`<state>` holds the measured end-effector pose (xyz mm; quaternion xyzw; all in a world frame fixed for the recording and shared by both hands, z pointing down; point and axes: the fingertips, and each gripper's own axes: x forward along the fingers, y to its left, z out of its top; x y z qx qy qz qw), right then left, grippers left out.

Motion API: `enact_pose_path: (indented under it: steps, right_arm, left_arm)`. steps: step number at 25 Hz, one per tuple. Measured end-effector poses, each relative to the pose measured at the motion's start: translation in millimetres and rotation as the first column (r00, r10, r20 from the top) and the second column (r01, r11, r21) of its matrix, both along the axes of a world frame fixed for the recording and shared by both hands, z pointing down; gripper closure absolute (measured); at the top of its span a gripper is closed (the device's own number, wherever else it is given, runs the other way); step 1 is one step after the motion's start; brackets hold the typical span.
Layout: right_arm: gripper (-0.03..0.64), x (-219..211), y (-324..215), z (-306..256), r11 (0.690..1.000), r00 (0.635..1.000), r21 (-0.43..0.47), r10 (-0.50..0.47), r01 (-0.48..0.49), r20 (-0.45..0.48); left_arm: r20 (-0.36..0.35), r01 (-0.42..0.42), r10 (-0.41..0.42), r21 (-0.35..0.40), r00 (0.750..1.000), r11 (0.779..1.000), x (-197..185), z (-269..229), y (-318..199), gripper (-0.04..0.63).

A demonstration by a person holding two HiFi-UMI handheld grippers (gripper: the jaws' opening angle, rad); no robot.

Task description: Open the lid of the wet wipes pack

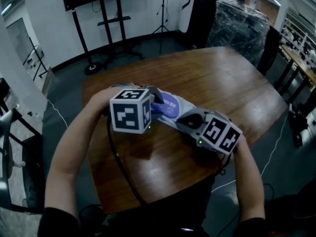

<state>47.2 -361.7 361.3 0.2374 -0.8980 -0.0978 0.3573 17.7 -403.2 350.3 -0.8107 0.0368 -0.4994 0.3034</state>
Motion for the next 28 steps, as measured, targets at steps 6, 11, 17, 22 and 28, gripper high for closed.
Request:
enact_pose_path:
  steps: [6, 11, 17, 22, 28]
  right_arm:
    - [0.609, -1, 0, -2, 1.0, 1.0, -0.009, -0.006, 0.006, -0.001]
    - [0.609, -2, -2, 0, 1.0, 1.0, -0.025, -0.017, 0.016, -0.019]
    - [0.609, -3, 0, 1, 0.999, 0.999, -0.041, -0.021, 0.02, -0.025]
    - [0.609, -3, 0, 2, 0.998, 1.0, -0.059, -0.027, 0.027, -0.011]
    - [0.609, 0, 1, 3, 0.996, 0.999, -0.077, -0.035, 0.035, -0.002]
  left_arm:
    - [0.077, -0.038, 0.038, 0.002, 0.996, 0.999, -1, 8, 2, 0.474]
    - [0.063, -0.052, 0.049, 0.037, 0.997, 0.998, 2, 15, -5, 0.474]
    - [-0.009, -0.009, 0.009, -0.022, 1.0, 1.0, 3, 17, -10, 0.476]
    - [-0.084, 0.003, -0.009, -0.07, 0.996, 0.998, 6, 15, -12, 0.479]
    - [-0.216, 0.011, -0.048, -0.171, 0.975, 0.985, 12, 5, -14, 0.482]
